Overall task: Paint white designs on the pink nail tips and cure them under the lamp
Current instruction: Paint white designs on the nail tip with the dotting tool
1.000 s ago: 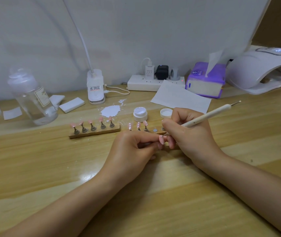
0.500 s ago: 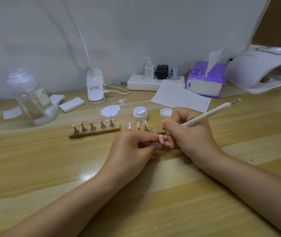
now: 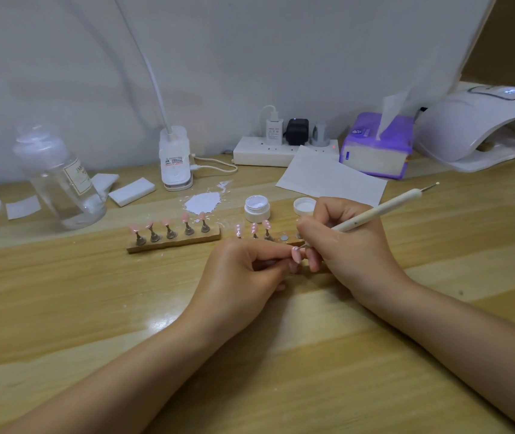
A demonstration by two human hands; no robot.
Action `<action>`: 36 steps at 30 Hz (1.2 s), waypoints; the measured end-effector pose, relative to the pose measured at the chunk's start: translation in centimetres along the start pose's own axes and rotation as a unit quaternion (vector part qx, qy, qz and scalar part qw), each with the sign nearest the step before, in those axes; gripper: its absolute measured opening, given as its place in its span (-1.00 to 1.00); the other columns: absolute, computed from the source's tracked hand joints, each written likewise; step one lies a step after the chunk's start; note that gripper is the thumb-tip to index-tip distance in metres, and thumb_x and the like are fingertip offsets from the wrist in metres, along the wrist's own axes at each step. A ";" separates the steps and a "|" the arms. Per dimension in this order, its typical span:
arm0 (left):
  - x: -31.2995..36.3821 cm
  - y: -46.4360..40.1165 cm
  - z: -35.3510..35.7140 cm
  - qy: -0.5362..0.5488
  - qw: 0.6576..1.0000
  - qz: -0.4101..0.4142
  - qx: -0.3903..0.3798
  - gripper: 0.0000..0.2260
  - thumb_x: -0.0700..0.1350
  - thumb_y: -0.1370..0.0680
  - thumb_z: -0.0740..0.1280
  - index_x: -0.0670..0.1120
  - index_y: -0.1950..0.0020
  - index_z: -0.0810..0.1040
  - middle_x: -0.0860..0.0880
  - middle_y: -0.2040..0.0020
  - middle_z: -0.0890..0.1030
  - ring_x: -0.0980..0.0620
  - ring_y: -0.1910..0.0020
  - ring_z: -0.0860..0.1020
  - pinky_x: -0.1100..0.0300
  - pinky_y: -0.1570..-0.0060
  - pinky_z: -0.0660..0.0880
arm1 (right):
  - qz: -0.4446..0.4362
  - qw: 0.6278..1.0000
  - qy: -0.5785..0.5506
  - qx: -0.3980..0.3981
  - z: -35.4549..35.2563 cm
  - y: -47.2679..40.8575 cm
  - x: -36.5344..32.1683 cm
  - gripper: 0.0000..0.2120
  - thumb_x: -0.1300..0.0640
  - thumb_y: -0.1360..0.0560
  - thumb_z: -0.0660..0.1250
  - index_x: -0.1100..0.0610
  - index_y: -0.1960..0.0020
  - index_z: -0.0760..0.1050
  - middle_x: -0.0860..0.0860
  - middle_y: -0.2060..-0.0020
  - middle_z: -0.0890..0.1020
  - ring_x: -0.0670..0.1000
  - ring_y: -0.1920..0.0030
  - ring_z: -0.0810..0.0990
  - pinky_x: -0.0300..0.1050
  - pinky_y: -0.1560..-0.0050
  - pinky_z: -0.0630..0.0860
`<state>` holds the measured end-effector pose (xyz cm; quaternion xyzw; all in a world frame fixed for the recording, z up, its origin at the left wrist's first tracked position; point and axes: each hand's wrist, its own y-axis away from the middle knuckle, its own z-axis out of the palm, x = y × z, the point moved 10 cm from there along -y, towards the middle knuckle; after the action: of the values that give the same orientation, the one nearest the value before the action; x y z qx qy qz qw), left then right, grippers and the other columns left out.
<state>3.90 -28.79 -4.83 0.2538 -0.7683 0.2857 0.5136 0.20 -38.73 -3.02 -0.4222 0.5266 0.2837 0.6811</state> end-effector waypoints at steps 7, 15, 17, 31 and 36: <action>-0.1 0.0 0.0 0.005 1.000 0.000 -0.002 -0.85 -0.31 -0.48 0.35 -0.12 0.17 0.68 0.00 0.21 0.68 0.25 0.22 0.57 0.41 0.31 0.49 | 0.007 1.000 -0.009 0.003 -0.1 -0.1 0.2 -0.70 0.45 -0.36 0.21 0.24 0.47 0.21 0.08 0.71 0.30 0.03 0.63 0.42 -0.31 0.55 0.41; 0.0 0.0 0.0 -0.002 1.000 0.004 0.001 -0.84 -0.31 -0.48 0.35 -0.11 0.20 0.67 -0.01 0.22 0.68 0.25 0.24 0.56 0.41 0.31 0.50 | 0.007 1.000 -0.006 0.002 -0.1 -0.1 0.3 -0.71 0.45 -0.36 0.20 0.26 0.46 0.22 0.07 0.72 0.31 -0.01 0.64 0.43 -0.29 0.55 0.44; 0.0 0.0 0.1 -0.003 1.000 0.005 -0.003 -0.83 -0.32 -0.48 0.35 -0.11 0.20 0.67 0.00 0.23 0.68 0.27 0.24 0.57 0.42 0.31 0.48 | 0.010 1.000 -0.011 0.003 -0.1 -0.1 0.3 -0.68 0.46 -0.37 0.20 0.23 0.48 0.21 0.08 0.72 0.31 -0.01 0.64 0.43 -0.30 0.55 0.44; 0.3 0.1 0.1 -0.003 1.000 0.012 -0.003 -0.78 -0.30 -0.48 0.35 -0.01 0.22 0.66 -0.01 0.19 0.68 0.23 0.22 0.57 0.40 0.29 0.51 | 0.007 1.000 -0.008 0.010 -0.2 -0.1 0.3 -0.67 0.44 -0.37 0.21 0.20 0.48 0.20 0.03 0.73 0.30 -0.05 0.66 0.42 -0.34 0.56 0.39; 0.2 0.0 0.0 -0.002 1.000 0.009 0.004 -0.80 -0.28 -0.48 0.36 0.01 0.21 0.68 0.01 0.17 0.68 0.24 0.20 0.58 0.40 0.30 0.51 | 0.012 0.999 -0.021 0.025 -0.7 -0.4 0.5 -0.62 0.41 -0.43 0.24 0.18 0.47 0.20 0.02 0.73 0.29 -0.04 0.69 0.41 -0.28 0.55 0.46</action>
<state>3.85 -28.79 -4.65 0.2499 -0.7706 0.2924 0.5082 0.34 -39.58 -3.50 -0.3926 0.5243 0.2869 0.6991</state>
